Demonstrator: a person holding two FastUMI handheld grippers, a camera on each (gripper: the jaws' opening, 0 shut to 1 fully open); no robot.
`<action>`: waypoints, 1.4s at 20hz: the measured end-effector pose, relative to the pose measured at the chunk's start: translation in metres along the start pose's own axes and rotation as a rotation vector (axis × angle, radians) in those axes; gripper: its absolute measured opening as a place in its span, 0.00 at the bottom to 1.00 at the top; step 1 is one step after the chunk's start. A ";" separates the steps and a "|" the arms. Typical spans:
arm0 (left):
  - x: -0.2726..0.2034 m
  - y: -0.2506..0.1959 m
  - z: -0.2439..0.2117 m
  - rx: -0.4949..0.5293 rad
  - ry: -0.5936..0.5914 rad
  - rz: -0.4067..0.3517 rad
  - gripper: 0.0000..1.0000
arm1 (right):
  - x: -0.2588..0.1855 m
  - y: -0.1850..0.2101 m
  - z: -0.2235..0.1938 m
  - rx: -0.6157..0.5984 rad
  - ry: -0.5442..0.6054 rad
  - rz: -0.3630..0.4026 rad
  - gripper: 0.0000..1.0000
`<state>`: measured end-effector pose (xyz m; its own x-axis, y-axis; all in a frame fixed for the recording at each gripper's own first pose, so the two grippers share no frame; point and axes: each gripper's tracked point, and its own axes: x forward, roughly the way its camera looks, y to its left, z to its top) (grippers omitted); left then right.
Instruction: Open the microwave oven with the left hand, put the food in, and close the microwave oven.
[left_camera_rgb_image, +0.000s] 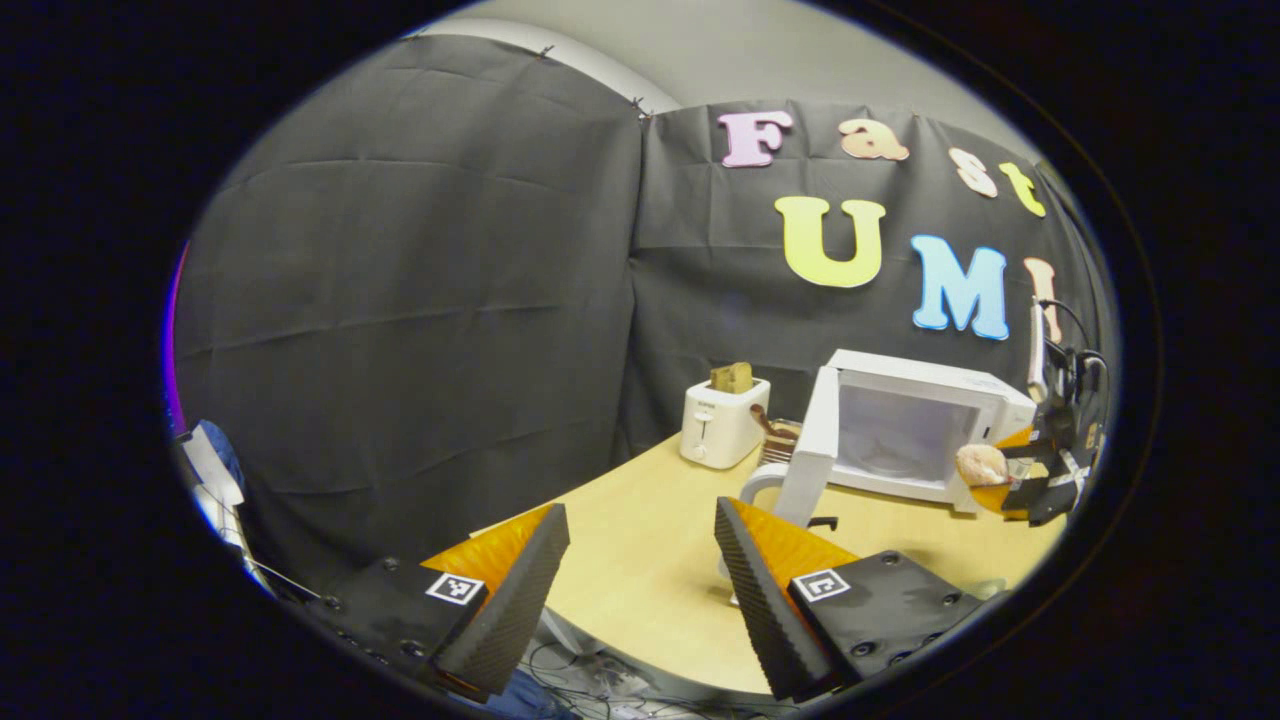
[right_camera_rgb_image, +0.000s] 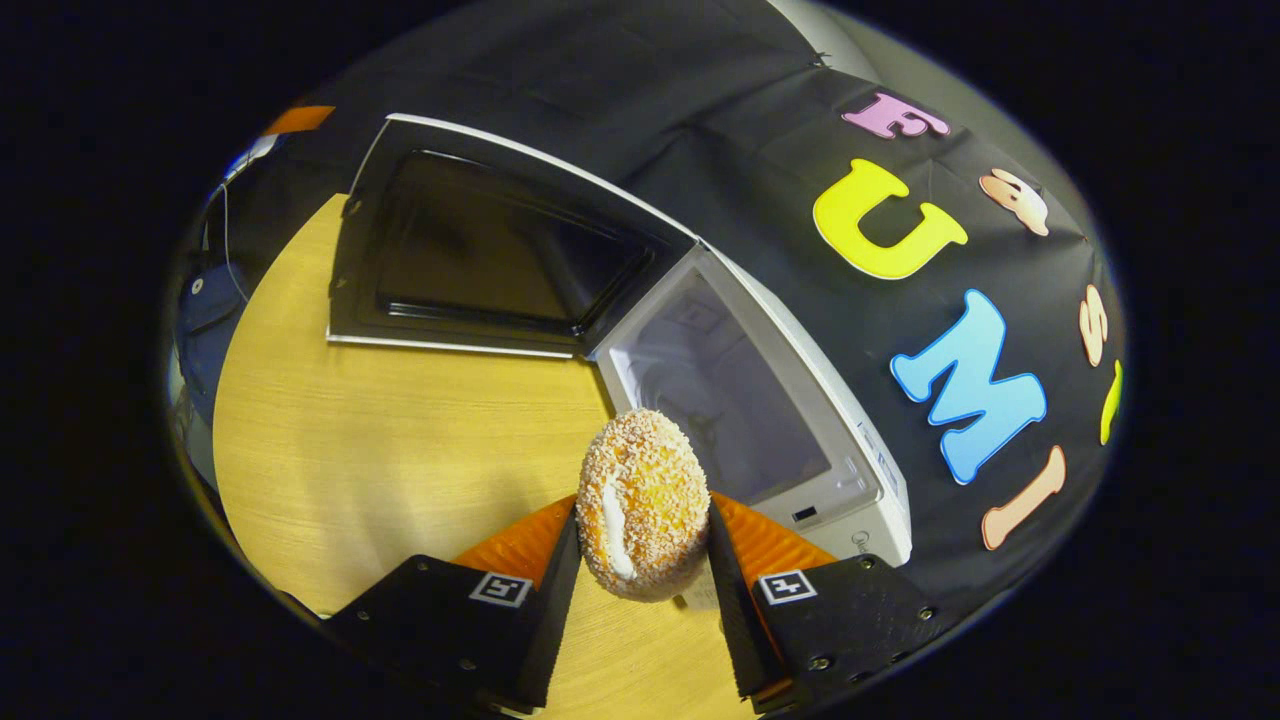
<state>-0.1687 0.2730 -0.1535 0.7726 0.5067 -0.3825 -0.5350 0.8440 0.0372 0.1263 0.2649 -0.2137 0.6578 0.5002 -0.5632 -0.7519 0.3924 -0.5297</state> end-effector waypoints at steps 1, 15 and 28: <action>-0.001 0.004 0.000 0.000 0.001 0.012 0.98 | 0.007 -0.005 0.005 -0.012 -0.008 -0.016 0.67; -0.043 0.066 -0.001 -0.015 0.010 0.224 0.96 | 0.153 -0.044 0.015 -0.130 0.026 -0.133 0.68; -0.037 0.069 0.004 0.003 0.014 0.262 0.96 | 0.207 -0.068 -0.008 -0.158 0.121 -0.196 0.82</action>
<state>-0.2331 0.3134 -0.1328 0.6033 0.7055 -0.3719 -0.7150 0.6850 0.1397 0.3140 0.3355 -0.2990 0.7974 0.3269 -0.5072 -0.6002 0.3426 -0.7228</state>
